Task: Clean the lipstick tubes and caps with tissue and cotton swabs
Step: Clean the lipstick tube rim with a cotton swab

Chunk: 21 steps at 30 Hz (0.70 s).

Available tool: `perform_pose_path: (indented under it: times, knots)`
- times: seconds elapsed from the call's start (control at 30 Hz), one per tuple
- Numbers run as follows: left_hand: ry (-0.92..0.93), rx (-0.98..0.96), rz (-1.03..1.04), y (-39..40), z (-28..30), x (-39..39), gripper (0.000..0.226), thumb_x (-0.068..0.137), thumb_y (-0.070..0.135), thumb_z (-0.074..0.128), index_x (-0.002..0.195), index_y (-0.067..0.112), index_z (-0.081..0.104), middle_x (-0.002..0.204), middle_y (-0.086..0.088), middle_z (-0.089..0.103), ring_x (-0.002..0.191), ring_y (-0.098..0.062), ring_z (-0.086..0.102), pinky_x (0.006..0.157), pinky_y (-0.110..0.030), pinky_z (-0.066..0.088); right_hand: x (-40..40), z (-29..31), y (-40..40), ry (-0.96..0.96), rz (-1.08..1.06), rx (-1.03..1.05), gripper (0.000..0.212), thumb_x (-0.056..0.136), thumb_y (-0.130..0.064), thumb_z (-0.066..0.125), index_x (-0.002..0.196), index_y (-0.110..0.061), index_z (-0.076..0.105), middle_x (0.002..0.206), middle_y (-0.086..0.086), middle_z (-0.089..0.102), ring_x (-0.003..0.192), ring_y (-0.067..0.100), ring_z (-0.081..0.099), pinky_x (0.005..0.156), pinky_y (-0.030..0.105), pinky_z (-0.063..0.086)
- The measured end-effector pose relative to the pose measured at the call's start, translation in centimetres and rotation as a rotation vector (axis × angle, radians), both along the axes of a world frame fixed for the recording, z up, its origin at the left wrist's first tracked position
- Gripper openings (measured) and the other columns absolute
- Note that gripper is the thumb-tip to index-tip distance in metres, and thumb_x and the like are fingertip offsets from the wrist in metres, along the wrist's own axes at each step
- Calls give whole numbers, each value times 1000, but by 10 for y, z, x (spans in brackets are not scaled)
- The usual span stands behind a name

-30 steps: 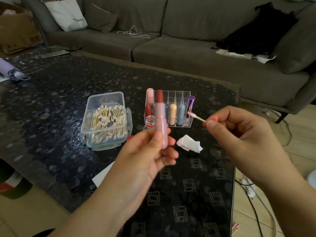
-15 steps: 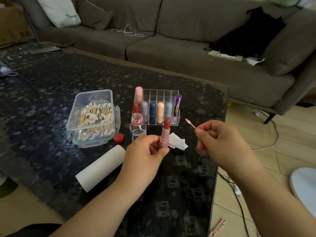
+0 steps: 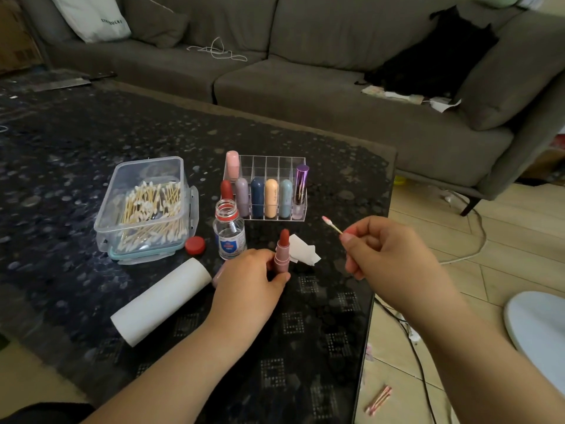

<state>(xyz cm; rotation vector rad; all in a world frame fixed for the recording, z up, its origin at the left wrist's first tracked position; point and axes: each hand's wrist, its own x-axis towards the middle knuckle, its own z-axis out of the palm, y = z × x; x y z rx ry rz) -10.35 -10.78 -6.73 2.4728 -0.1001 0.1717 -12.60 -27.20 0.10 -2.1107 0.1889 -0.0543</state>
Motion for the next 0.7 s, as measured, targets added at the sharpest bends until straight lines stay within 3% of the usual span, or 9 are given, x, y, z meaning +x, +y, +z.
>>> perform_pose_path:
  times: [0.13, 0.5, 0.6, 0.7]
  knots:
    - [1, 5, -3, 0, 2, 0, 11, 83, 34, 66, 87, 25, 63, 84, 9, 62, 80, -12, 58, 76, -33, 49, -2, 0, 3, 30, 43, -1, 14, 94, -19, 55, 81, -18, 61, 51, -5, 63, 45, 1, 51, 47, 10, 42]
    - [10, 25, -17, 2, 0, 0, 23, 83, 41, 67, 99, 25, 63, 91, 10, 56, 86, -11, 54, 82, -32, 47, -4, 2, 5, -2, 73, 35, 14, 94, -19, 56, 81, -18, 62, 56, -4, 65, 49, 3, 54, 50, 12, 44]
    - [5, 5, -25, 3, 2, -2, 26, 81, 41, 69, 102, 26, 63, 90, 11, 55, 86, -9, 52, 80, -26, 45, -4, 2, 6, -21, 75, 50, 14, 94, -19, 56, 81, -18, 62, 55, -4, 64, 49, 2, 54, 49, 11, 44]
    - [-43, -47, -12, 8, 10, -9, 26, 80, 39, 70, 101, 28, 61, 94, 14, 56, 86, -3, 50, 68, -12, 36, -4, 3, 7, -47, 78, 62, 14, 93, -20, 56, 81, -19, 62, 56, -4, 65, 51, 3, 57, 54, 14, 47]
